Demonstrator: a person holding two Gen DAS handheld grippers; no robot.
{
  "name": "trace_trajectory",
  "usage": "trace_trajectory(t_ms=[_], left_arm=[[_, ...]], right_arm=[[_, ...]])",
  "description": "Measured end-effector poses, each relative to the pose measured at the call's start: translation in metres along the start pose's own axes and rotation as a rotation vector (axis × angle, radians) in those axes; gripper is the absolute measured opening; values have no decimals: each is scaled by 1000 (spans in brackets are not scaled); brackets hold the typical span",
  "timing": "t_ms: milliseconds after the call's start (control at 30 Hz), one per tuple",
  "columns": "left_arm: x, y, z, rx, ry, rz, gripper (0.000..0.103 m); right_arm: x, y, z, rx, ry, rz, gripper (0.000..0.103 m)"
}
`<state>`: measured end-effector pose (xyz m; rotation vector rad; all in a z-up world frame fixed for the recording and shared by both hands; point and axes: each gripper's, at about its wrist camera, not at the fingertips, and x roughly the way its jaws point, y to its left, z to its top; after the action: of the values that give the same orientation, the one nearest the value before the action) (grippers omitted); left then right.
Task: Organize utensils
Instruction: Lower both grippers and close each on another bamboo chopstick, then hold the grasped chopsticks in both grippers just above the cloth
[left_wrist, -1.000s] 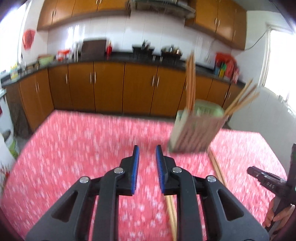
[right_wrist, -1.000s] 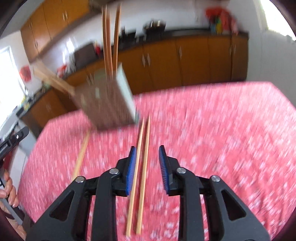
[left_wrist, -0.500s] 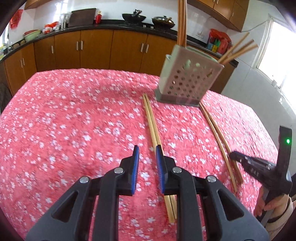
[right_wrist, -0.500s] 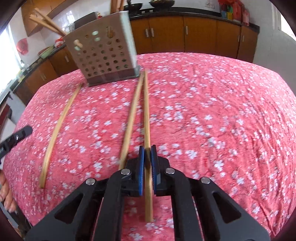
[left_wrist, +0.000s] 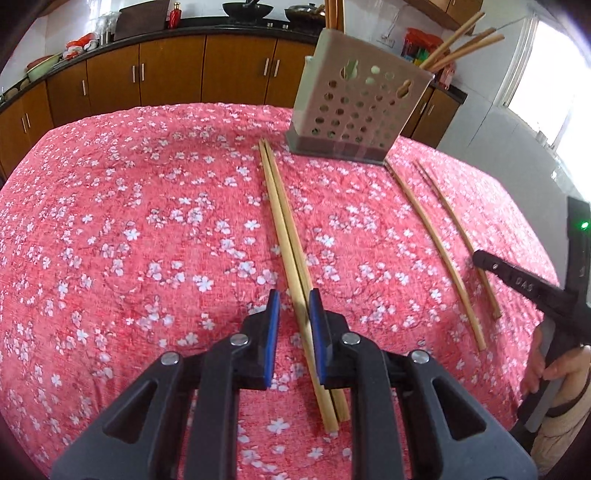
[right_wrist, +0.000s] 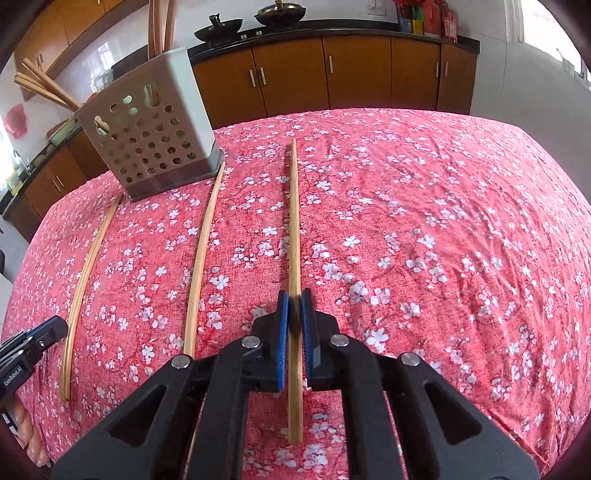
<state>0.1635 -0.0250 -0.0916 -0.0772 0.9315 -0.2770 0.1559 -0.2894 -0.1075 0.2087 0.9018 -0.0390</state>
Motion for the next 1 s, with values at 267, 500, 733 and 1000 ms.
trace_trajectory(t_ms=[267, 500, 733, 1000], left_arm=[[6, -1, 4, 39, 3, 91, 15], [12, 9, 12, 11, -11, 134, 8], [18, 62, 30, -56, -22, 229, 8], [22, 86, 39, -66, -46, 227, 9]], right_arm=[[-9, 5, -6, -39, -5, -21, 8], [-10, 6, -6, -60, -6, -5, 8], [-5, -7, 6, -43, -13, -35, 8], [7, -3, 16, -48, -35, -54, 8]])
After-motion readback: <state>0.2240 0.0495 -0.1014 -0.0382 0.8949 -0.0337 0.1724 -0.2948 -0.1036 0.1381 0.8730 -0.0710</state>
